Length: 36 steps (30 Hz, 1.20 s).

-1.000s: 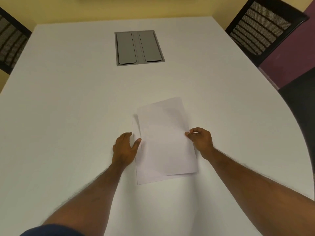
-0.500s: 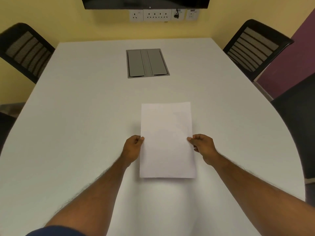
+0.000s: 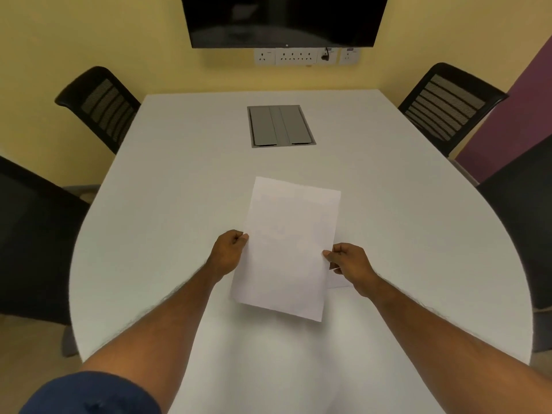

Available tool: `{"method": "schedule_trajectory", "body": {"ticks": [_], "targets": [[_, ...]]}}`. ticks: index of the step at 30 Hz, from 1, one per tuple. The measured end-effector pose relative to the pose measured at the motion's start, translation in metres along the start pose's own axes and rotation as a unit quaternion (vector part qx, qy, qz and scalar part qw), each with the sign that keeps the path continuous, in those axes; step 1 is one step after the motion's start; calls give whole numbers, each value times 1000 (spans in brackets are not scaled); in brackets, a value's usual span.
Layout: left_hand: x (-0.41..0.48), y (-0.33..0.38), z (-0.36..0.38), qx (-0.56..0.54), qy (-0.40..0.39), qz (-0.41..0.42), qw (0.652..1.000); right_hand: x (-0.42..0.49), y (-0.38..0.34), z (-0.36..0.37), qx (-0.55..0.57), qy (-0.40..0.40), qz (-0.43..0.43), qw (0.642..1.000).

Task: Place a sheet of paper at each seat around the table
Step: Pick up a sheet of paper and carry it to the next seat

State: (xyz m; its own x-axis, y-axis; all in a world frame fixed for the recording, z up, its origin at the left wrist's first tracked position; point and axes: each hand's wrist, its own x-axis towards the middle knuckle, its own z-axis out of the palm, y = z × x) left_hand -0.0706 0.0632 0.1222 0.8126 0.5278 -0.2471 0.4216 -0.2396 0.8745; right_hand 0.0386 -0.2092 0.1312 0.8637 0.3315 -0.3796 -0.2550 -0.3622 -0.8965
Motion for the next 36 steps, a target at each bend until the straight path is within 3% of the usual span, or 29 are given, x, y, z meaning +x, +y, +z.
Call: {"method": "schedule_trajectory", "body": {"ticks": [10,17,24,36], "targets": [[-38,11,-49,44,51,34,997,-48,-6,33,-3,-35,-27,999],[-20,2,-89,98,31,37,994,-52,-3,74,-4,-39,-20,999],[44,-48,-148,135,-18,33,990,-39,0,169,14,-27,38,999],[167,-75,-219,240,-112,115,957,-7,-18,337,133,-29,168,976]]}}
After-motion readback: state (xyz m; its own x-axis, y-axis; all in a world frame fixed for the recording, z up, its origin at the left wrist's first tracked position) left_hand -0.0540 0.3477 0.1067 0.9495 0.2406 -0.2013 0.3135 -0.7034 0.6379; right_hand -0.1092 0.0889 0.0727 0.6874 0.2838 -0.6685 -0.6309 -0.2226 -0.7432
